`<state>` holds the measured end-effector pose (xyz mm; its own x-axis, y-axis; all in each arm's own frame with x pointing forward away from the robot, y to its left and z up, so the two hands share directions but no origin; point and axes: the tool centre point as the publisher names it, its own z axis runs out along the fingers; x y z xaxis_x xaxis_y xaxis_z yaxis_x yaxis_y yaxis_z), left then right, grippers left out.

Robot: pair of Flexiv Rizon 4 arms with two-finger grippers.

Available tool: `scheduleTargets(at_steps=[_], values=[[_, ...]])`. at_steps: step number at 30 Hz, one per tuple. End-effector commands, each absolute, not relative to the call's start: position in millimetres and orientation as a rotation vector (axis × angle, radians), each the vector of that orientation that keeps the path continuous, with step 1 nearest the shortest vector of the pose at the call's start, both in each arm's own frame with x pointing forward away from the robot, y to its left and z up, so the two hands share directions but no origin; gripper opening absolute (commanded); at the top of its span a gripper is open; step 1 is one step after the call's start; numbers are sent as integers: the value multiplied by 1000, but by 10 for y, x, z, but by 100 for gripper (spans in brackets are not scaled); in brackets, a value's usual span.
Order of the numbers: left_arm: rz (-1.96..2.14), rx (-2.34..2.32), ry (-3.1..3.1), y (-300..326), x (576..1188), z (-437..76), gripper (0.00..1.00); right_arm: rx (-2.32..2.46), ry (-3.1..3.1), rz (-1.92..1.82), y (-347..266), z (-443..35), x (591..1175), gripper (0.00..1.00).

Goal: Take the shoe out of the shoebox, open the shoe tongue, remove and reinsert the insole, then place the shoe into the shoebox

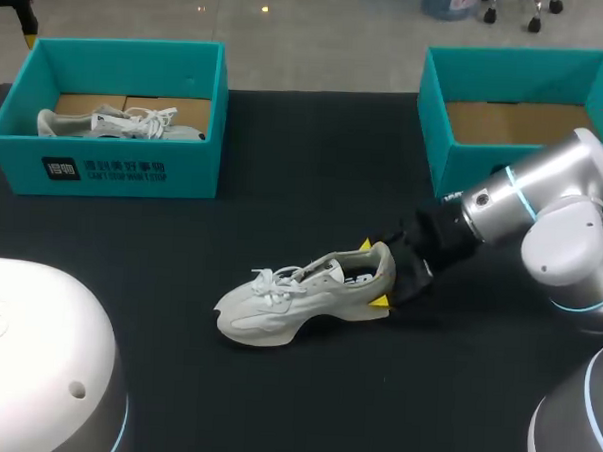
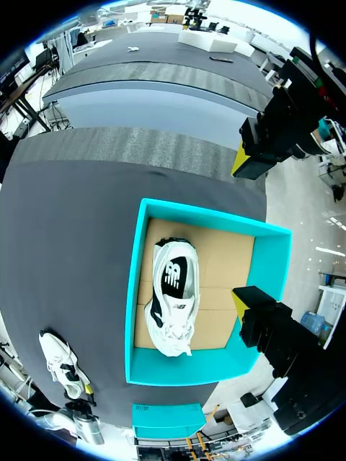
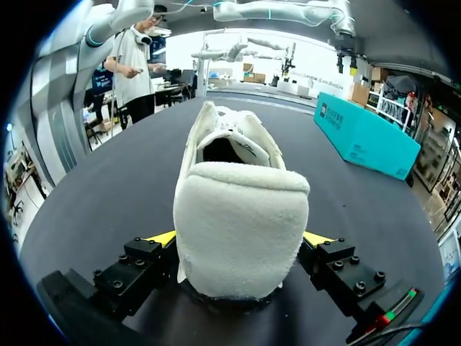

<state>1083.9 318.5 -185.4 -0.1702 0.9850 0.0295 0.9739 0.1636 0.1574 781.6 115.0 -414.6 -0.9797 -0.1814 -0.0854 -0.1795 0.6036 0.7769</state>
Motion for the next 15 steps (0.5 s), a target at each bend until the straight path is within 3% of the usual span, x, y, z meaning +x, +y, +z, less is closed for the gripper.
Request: scheduleTargets(at_steps=[1,9,10,11,13,15], values=[[217,1972,2334,3189,10834,-1852,100,297,-2823,-1370,1193,-4215,7803,100],[217,1972,2334,3189,10834,-1852,100,262,-2834,-1360,1176,-4254,7808,100],[217,1972,2334,3189,10834,-1852,100,259,-2837,-1358,1169,-4255,7807,84],[217,1972,2334,3189,10834,-1852,100,253,-2839,-1359,1161,-4255,7804,47],[217,1972,2334,3189,10834,-1852,100,232,-2853,-1361,1135,-4250,7799,5],[217,1972,2334,3189,10834,-1852,100,199,-2859,-1381,1100,-4236,7796,0]])
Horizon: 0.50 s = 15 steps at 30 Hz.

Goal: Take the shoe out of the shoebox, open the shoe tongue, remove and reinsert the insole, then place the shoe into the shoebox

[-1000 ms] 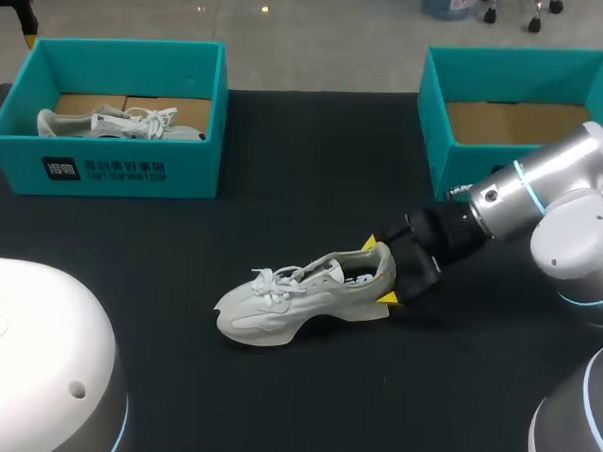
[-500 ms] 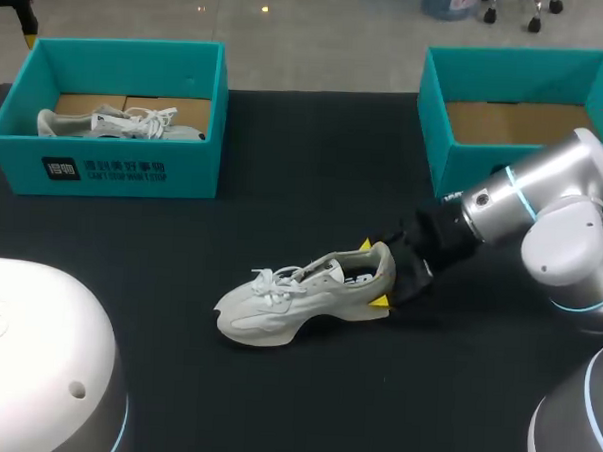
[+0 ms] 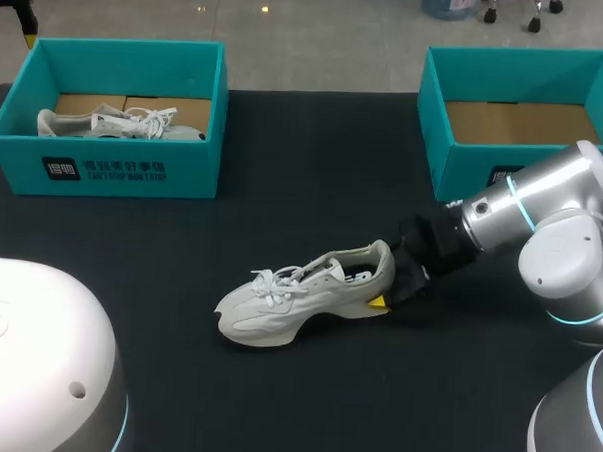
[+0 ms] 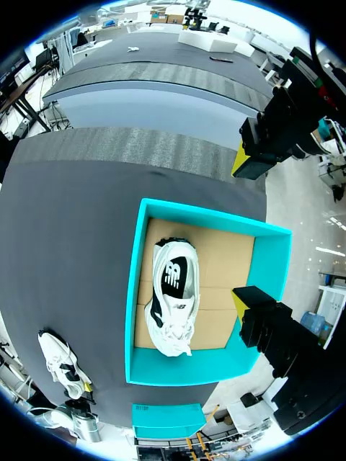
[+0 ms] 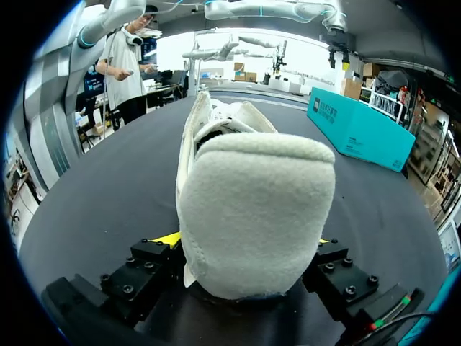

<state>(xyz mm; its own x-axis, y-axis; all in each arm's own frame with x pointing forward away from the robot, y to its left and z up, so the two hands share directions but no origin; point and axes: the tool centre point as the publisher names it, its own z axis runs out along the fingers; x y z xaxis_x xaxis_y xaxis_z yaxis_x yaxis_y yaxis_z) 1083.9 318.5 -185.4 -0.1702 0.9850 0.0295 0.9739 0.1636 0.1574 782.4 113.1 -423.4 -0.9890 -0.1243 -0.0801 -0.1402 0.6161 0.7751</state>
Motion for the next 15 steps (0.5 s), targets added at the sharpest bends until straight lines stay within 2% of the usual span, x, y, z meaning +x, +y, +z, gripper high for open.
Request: scheduleTargets(at_steps=[1,15], values=[[217,1972,2334,3189,10834,-1852,100,-174,2781,1350,1084,-4225,7793,0],[217,1972,2334,3189,10834,-1852,100,36,2696,1351,870,-4114,7698,0]])
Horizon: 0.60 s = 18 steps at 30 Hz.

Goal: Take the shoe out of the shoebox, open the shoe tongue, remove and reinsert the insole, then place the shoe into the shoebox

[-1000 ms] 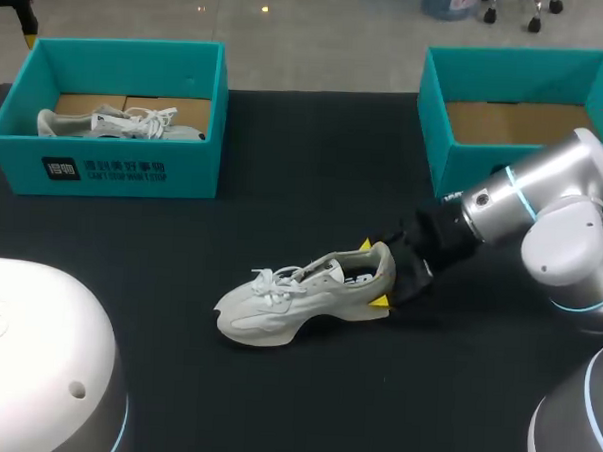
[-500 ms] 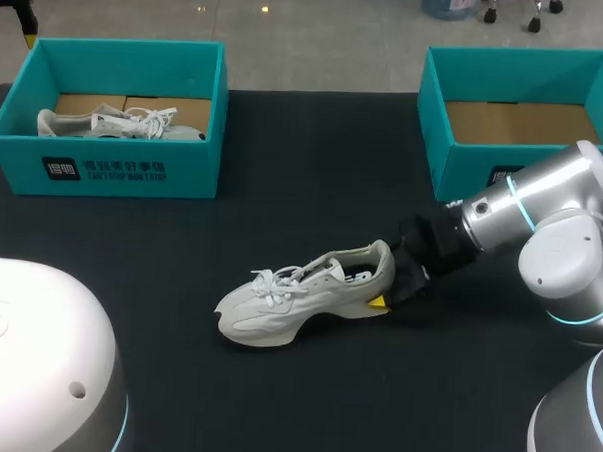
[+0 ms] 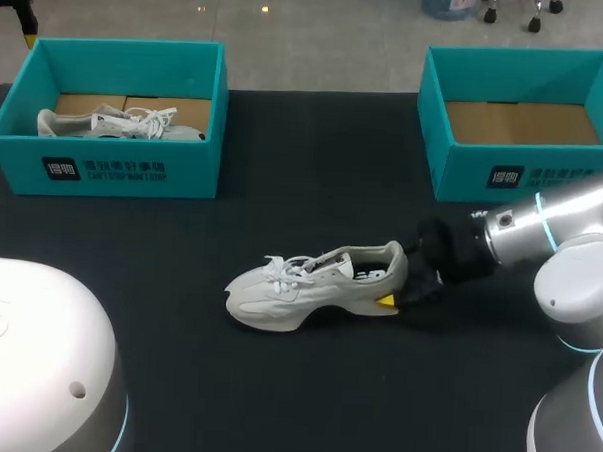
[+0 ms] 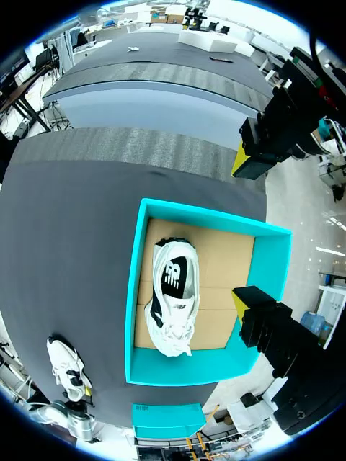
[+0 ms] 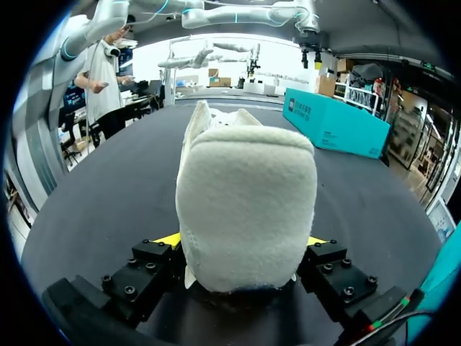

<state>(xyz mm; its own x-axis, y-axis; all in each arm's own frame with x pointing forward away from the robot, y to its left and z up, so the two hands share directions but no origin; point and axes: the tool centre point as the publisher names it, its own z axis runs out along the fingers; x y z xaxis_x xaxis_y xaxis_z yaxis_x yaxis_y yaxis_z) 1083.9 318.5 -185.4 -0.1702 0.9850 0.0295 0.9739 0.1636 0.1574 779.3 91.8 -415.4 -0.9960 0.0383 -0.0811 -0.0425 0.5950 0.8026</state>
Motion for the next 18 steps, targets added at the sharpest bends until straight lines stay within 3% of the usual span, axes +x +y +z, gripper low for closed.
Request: scheduleTargets(at_steps=[1,18], values=[[217,1972,2334,3189,10834,-1852,100,42,2694,1355,863,-4115,7693,0],[217,1972,2334,3189,10834,-1852,100,60,2741,1330,838,-4263,7657,0]])
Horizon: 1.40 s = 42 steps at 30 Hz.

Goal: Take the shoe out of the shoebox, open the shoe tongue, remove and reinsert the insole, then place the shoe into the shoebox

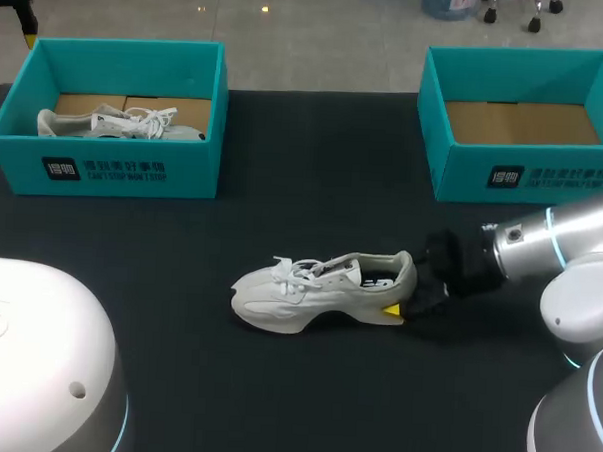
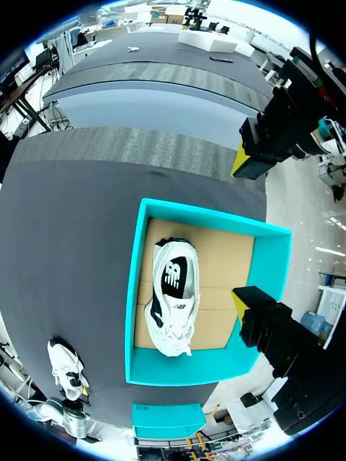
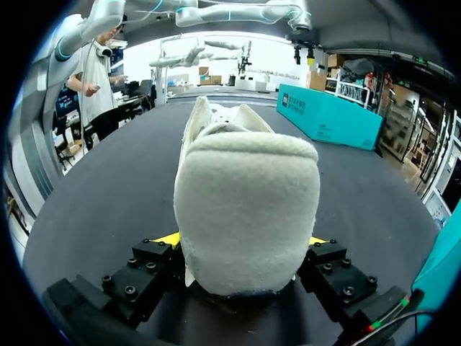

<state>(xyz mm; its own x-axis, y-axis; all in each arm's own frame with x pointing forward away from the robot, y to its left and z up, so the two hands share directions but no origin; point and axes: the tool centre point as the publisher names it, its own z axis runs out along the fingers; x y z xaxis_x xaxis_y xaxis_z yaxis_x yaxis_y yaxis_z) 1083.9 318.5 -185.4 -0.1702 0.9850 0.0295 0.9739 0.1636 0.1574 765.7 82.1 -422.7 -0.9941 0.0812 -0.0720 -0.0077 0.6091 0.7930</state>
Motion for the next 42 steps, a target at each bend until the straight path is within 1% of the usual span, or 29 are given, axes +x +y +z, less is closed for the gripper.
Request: scheduleTargets(at_steps=[1,19,21,23,28,31,35,38,42], values=[[217,1972,2334,3189,10834,-1852,100,60,2741,1330,838,-4263,7657,0],[217,1972,2334,3189,10834,-1852,100,60,2741,1330,838,-4263,7657,0],[175,1956,2359,3053,10820,-1845,100,60,2741,1330,838,-4263,7657,0],[127,1904,2430,2935,10801,-1833,100,60,2741,1330,838,-4263,7657,0],[206,1725,2662,2697,10723,-1789,100,60,2741,1330,838,-4263,7657,0],[267,1575,2772,2559,10668,-1751,100,60,2741,1330,838,-4263,7657,0],[267,1260,2911,2433,10580,-1748,100,60,2741,1330,838,-4263,7657,0],[283,1145,2944,2276,10526,-1755,100,60,2741,1330,838,-4263,7657,0],[192,1039,2993,2036,10458,-1786,100,60,2741,1330,838,-4263,7657,0]])
